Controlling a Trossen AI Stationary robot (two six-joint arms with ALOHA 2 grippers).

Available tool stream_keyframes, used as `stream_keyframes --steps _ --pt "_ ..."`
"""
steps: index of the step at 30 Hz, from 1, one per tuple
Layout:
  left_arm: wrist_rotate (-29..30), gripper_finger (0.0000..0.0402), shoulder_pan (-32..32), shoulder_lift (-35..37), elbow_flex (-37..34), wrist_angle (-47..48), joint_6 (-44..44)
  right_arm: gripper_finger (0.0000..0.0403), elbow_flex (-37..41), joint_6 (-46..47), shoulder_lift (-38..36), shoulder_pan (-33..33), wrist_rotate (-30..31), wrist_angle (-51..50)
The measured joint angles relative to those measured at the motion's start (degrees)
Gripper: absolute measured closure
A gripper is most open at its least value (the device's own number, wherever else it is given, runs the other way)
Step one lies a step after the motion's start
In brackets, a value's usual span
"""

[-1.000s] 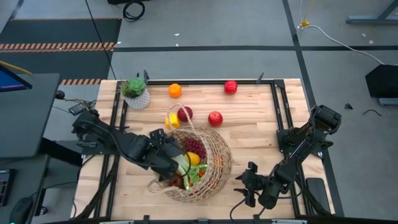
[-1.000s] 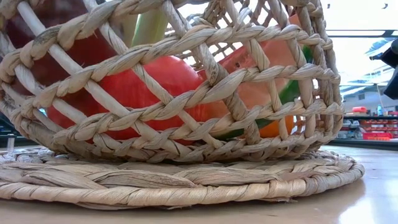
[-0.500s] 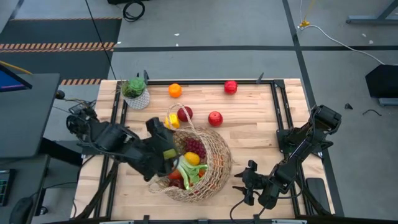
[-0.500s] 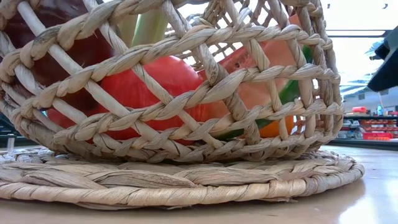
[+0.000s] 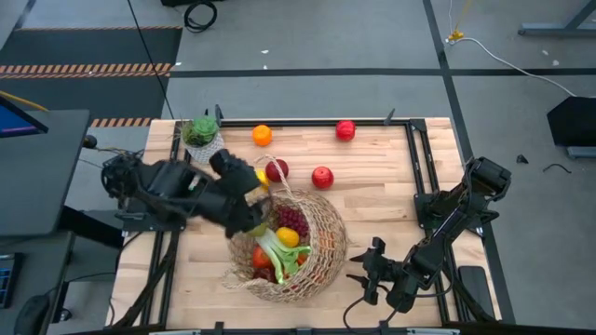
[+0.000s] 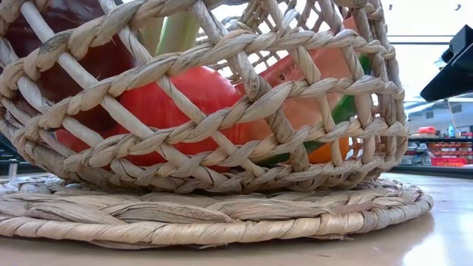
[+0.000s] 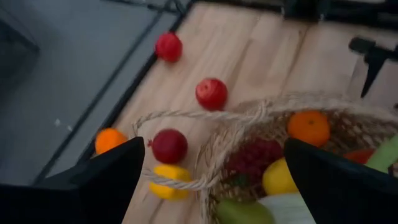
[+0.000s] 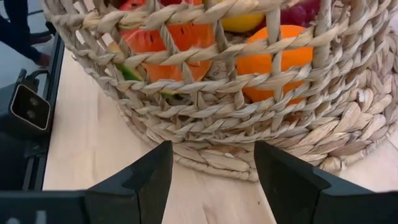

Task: Build produce basket
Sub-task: Put the apple into the basket

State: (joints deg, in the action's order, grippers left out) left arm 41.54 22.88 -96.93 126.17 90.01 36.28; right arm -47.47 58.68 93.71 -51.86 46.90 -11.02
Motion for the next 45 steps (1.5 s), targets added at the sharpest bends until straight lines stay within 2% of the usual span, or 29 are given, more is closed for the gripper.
stream_keyframes --steps 4,12,16,22,25,29,37,41,45 --pt "-5.76 0.0008 -6.58 0.01 0.0 0.0 -4.59 0.0172 -2.26 -3.91 -0.84 0.93 -0.05 0.11" --pt "-14.26 0.0008 -22.78 0.08 -0.02 -1.66 -17.19 0.0172 -9.52 -19.99 -5.66 6.06 1.71 0.22" --pt "-21.34 0.0008 -30.7 0.08 -0.04 -5.61 -23.71 0.0172 -12.29 -28.64 -8.97 10.0 4.62 -1.45" --pt "-33.27 0.0008 -40.06 -0.16 -0.07 -12.75 -32.72 0.0172 -12.92 -36.53 -15.01 16.15 9.42 -2.59" --pt "-39.85 0.0008 -44.16 -0.3 -1.74 -17.77 -36.46 0.0172 -12.35 -37.84 -17.16 19.65 12.63 -6.21" --pt "-48.94 0.0008 -50.48 -0.56 -6.73 -21.87 -40.15 0.0172 -12.3 -36.43 -19.27 25.42 13.27 -13.41" --pt "-55.53 0.0008 -62.02 -0.58 -15.33 -28.38 -46.46 0.0172 -12.26 -34.99 -19.07 36.3 13.02 -24.36" --pt "-62.3 0.0008 -67.43 -0.51 -17.15 -32.37 -47.09 0.0172 -12.24 -35.09 -17.43 43.46 12.54 -28.97" --pt "-69.79 0.0008 -70.04 -0.57 -19.67 -35.53 -43.85 0.0172 -12.17 -37.64 -16.1 50.92 10.45 -29.61"
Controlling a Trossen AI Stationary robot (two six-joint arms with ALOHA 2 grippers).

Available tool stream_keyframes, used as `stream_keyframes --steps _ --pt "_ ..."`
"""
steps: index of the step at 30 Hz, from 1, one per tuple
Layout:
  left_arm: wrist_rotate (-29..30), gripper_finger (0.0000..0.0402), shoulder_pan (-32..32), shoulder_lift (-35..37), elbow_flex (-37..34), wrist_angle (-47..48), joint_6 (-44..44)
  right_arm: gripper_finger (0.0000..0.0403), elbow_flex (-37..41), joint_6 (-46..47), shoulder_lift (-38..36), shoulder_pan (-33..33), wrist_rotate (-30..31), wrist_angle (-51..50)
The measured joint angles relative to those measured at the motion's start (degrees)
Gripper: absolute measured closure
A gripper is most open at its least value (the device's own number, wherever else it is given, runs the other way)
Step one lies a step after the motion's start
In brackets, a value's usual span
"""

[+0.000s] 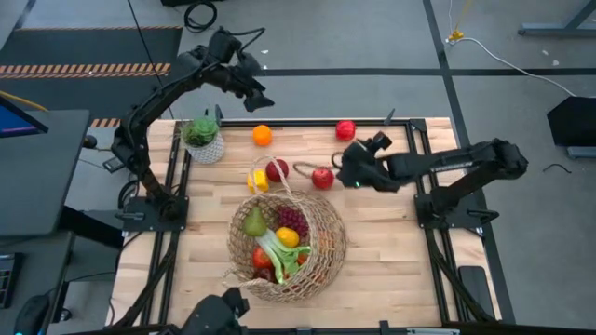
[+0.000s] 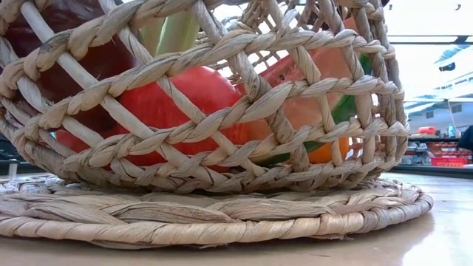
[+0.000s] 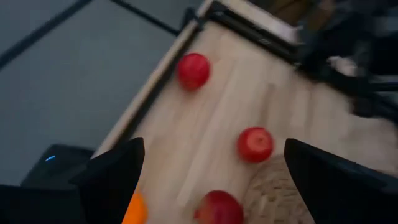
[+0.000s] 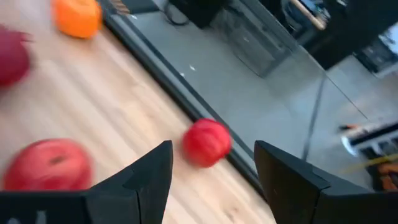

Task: Build produce basket
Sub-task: Put the apple into the basket

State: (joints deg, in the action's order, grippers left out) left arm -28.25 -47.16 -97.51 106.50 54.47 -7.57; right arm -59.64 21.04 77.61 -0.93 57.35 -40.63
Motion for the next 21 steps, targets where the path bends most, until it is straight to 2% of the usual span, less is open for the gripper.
stream_keyframes --steps 2,6,14,17,21 --pt "-2.64 0.0008 0.1 0.04 -1.68 -1.81 -0.55 0.0172 0.1 -1.46 0.38 3.3 -1.75 0.26" --pt "-4.27 0.0008 1.19 -0.01 -5.59 -6.79 -0.64 0.0172 2.1 -4.51 1.23 8.68 -5.84 3.6" --pt "-5.75 0.0008 0.8 0.01 -9.79 -12.48 -5.07 0.0172 10.11 -14.25 1.37 18.35 -17.74 25.33" --pt "-6.32 0.0008 0.69 0.01 -12.3 -18.28 -5.27 0.0172 12.68 -15.69 1.35 22.05 -21.88 32.93" --pt "-11.46 0.0008 0.16 0.01 -16.77 -28.9 -3.58 0.0172 16.35 -15.34 1.39 26.81 -26.68 38.65"
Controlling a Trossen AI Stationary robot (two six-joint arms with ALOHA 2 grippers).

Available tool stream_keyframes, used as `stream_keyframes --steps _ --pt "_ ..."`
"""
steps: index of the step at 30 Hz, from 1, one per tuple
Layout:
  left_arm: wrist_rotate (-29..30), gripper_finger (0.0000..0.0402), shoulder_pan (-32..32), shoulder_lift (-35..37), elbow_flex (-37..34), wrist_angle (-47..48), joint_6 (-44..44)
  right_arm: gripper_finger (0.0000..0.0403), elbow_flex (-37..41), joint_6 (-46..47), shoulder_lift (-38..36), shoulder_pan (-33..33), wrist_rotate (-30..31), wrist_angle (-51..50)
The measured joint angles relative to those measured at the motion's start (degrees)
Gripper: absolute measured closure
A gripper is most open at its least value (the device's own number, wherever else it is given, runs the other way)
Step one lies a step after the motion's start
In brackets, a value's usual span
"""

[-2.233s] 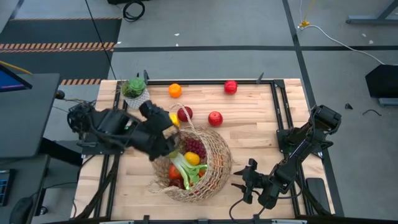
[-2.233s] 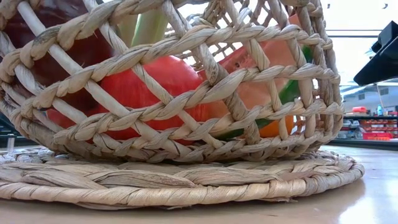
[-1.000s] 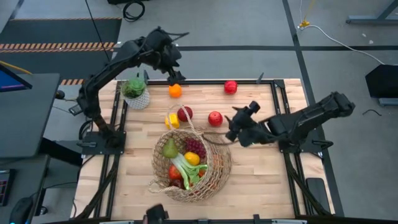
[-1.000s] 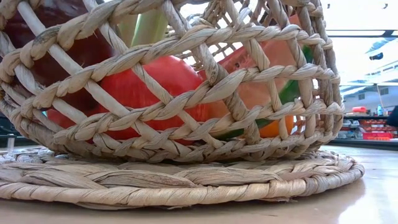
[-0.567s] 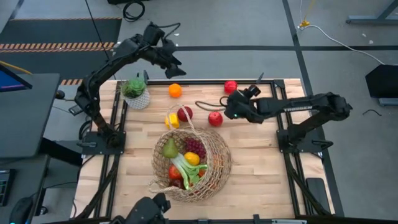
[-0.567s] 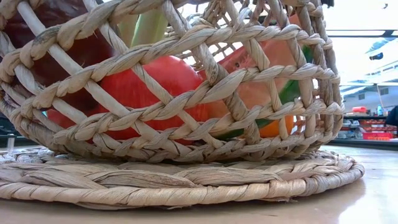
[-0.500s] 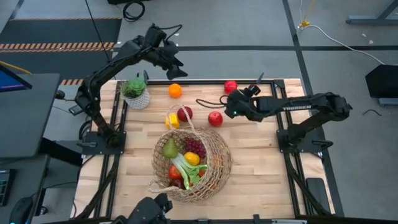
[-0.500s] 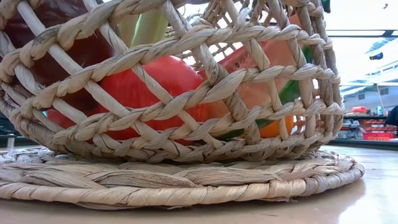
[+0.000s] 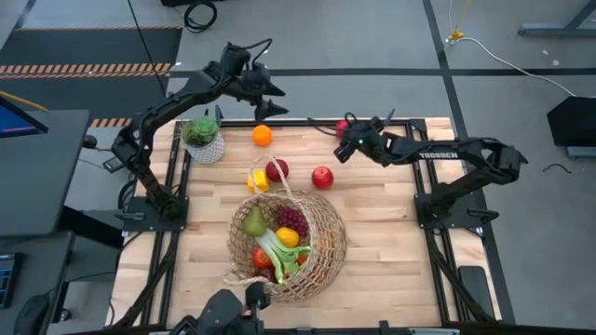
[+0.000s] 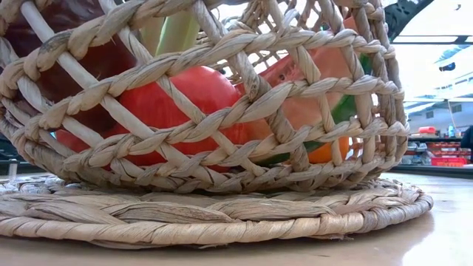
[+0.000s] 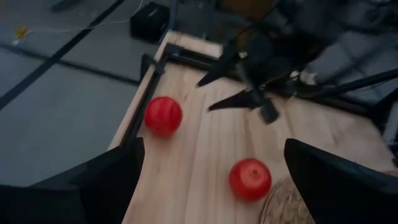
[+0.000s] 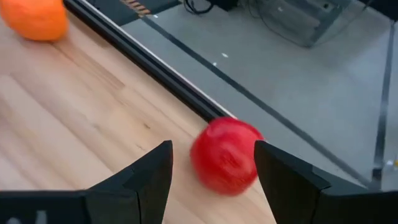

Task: Build produce basket
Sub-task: Put the apple into the basket

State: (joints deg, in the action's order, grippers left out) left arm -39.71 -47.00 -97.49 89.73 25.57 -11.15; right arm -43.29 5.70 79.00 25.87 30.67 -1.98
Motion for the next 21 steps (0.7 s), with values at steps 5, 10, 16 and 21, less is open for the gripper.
stream_keyframes --steps 5,10,16,21 --pt "-1.8 0.0008 -0.09 -0.01 -1.74 -3.43 1.86 0.017 2.06 2.44 0.66 4.62 -0.89 1.09" --pt "-1.92 0.0008 0.17 0.12 -1.74 -4.54 3.37 0.0159 2.21 4.64 0.66 6.95 -3.94 2.58" --pt "-1.92 0.0008 3.64 0.15 -1.74 -4.82 3.44 0.0154 2.21 -4.36 0.66 6.43 -5.04 3.62" --pt "-1.92 0.0008 7.56 0.24 -2.55 -4.64 2.27 0.016 2.21 -1.62 0.66 6.18 -6.48 3.43"
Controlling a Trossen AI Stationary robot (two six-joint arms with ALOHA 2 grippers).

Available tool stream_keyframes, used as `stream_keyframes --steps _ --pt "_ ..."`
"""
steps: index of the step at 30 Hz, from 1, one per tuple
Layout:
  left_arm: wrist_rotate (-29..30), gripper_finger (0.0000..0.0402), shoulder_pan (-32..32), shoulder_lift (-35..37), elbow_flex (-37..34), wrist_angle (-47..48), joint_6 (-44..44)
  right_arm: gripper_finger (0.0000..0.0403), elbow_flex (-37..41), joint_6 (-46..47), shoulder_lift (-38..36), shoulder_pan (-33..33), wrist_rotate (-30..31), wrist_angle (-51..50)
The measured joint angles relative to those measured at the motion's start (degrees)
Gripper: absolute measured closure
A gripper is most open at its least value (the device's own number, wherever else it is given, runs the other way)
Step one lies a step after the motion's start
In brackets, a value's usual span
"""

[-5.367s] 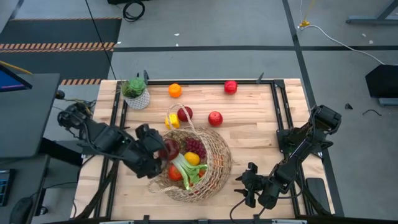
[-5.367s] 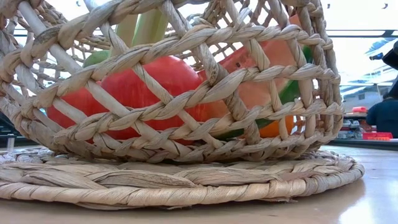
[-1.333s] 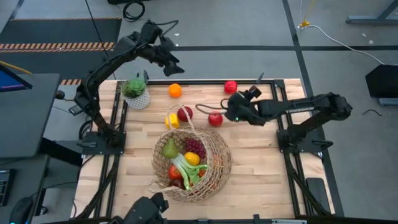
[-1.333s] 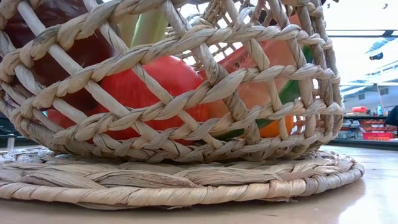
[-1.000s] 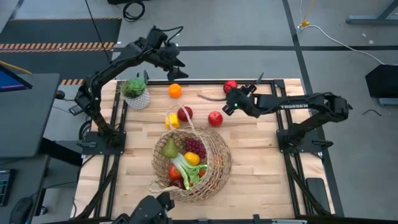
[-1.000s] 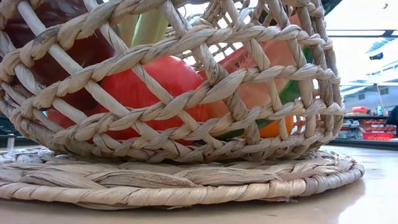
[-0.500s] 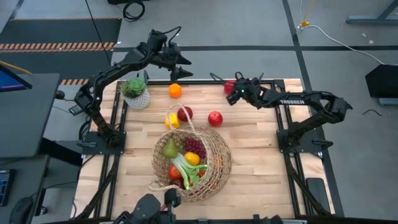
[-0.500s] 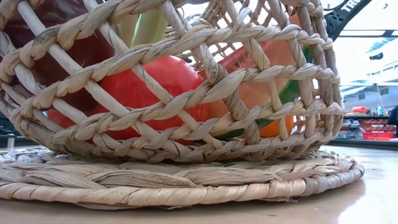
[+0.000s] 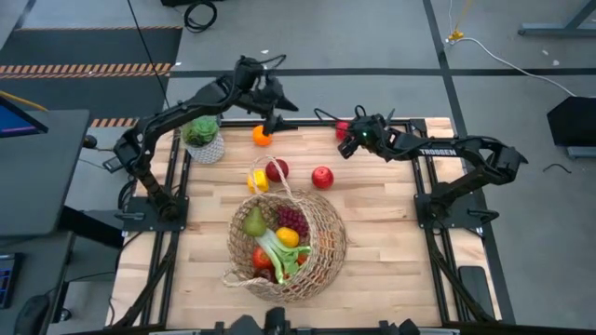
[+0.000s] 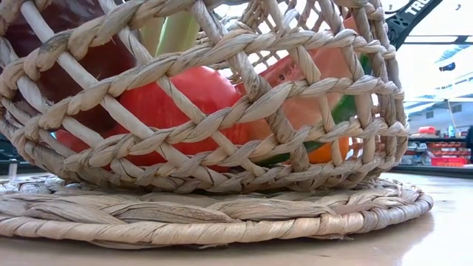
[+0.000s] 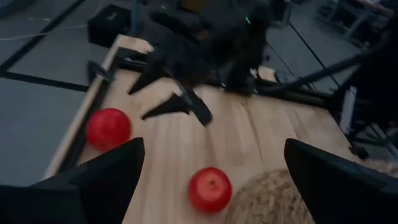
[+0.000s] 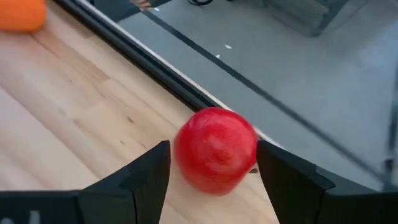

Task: Build produce basket
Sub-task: Put the apple into the basket

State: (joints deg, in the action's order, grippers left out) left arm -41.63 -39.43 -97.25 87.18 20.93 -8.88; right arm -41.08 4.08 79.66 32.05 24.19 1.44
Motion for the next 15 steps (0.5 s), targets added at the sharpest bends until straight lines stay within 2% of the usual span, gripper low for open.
stream_keyframes --steps 5,10,15 --pt "0.01 0.0008 2.37 0.0 -3.7 0.05 -0.77 0.0158 0.0 3.84 0.0 0.0 -6.06 -0.2" --pt "0.2 0.0008 2.38 0.57 -7.59 3.68 -1.07 0.0135 0.0 6.44 0.0 1.61 -6.09 -0.1" --pt "0.2 0.0008 0.91 3.93 -11.12 5.24 -2.9 0.0095 -0.05 7.98 0.34 4.47 -5.75 0.38"
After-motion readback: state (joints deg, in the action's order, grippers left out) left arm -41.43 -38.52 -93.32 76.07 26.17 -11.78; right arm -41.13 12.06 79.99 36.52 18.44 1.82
